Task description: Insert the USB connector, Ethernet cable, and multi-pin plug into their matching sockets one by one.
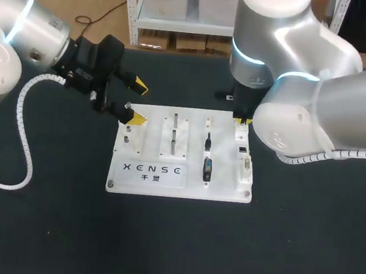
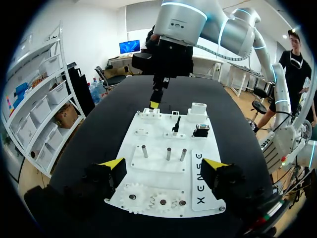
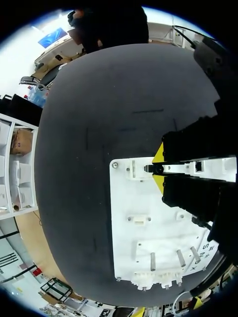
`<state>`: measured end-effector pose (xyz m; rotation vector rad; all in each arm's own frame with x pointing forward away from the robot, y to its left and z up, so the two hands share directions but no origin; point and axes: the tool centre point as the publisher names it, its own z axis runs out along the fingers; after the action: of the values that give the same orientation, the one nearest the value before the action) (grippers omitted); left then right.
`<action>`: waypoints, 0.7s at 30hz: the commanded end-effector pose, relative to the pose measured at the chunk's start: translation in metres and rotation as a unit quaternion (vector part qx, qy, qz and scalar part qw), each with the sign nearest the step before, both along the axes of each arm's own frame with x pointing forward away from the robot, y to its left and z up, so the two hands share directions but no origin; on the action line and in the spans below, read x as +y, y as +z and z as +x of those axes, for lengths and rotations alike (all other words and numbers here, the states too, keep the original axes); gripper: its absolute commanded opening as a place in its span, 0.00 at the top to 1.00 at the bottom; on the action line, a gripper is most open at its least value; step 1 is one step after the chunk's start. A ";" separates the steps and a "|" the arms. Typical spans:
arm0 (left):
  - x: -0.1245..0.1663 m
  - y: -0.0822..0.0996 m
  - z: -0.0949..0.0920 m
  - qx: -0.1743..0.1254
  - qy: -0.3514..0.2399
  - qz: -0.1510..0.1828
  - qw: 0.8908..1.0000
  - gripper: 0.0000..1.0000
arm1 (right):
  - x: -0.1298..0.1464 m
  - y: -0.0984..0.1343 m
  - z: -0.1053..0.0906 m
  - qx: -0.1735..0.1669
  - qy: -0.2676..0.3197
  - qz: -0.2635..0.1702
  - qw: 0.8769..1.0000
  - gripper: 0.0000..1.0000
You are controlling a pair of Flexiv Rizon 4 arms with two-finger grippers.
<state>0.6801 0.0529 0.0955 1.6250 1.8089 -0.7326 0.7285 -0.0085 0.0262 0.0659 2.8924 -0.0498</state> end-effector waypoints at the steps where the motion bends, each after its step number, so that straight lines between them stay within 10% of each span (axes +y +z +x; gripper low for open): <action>1: 0.000 -0.002 0.000 -0.002 -0.001 -0.002 1.000 0.00 | 0.000 -0.001 -0.002 -0.001 -0.003 -0.003 1.000 1.00; 21: 0.000 -0.002 0.000 -0.002 -0.001 -0.002 1.000 0.00 | -0.005 -0.018 0.011 0.006 -0.026 -0.009 1.000 1.00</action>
<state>0.6801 0.0529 0.0955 1.6250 1.8089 -0.7326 0.7373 -0.0113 0.0170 0.1328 2.9244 -0.0912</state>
